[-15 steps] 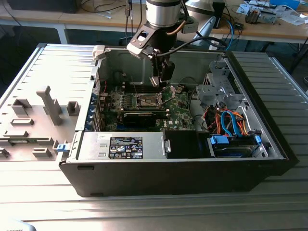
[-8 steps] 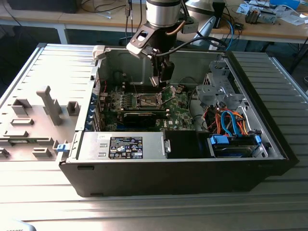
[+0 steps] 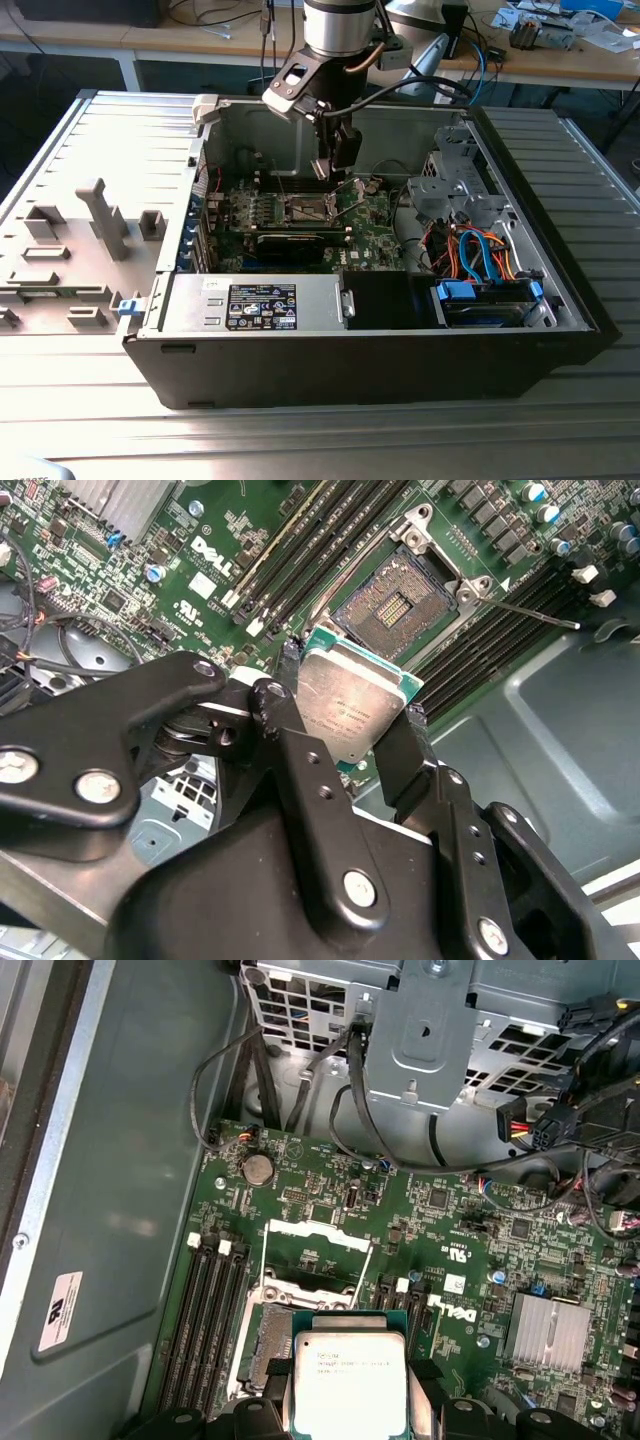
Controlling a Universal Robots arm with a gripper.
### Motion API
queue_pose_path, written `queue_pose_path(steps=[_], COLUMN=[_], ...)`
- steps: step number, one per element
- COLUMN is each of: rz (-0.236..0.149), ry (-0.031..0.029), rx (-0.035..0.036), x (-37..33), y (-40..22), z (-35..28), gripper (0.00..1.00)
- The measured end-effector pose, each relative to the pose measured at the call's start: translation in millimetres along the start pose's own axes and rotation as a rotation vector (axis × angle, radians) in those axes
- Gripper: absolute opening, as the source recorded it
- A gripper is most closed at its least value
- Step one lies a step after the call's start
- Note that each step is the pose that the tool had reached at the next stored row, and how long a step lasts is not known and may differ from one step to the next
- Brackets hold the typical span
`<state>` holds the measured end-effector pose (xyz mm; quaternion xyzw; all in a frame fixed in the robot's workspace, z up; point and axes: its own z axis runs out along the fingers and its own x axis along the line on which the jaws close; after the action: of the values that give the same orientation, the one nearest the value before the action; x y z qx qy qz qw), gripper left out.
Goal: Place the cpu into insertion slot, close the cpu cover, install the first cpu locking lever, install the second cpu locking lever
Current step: 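Place the cpu into insertion slot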
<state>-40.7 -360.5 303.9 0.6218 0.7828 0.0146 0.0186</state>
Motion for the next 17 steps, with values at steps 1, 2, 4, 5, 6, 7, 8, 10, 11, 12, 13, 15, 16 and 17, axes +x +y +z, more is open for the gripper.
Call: queue_pose_path(steps=[1,2,4,5,6,7,8,10,11,12,13,15,16,17], rz=[0.001,0.002,0.003,0.004,0.004,0.005,0.007,0.008,0.008,0.009,0.01,0.011,0.011,0.011], ry=[0.0,-0.0001,-0.0001,-0.0001,-0.0001,-0.0002,-0.0002,-0.0003,-0.0004,-0.0004,-0.0004,-0.0005,-0.0005,-0.0004], rx=[-0.0001,0.0,0.0001,0.0,0.0,0.0,0.0001,0.0001,0.0001,0.0001,0.0001,0.0001,0.0001,0.0001], x=[0.0,0.0,0.0,0.0,0.0,0.0,0.0,0.0,0.0,0.0,0.0,0.0,0.0,0.0], y=[0.0,0.0,0.0,0.0,0.0,0.0,0.0,0.0,0.0,0.0,0.0,0.0,0.0,0.0], z=[0.1,0.1,0.1,0.1,0.1,0.2,0.2,0.2,0.2,0.3,0.3,0.3,0.3,0.4], gripper=[0.54,0.54,0.54,0.54,0.54,0.54,0.54,0.54,0.54,0.54,0.54,0.54,0.54,0.54])
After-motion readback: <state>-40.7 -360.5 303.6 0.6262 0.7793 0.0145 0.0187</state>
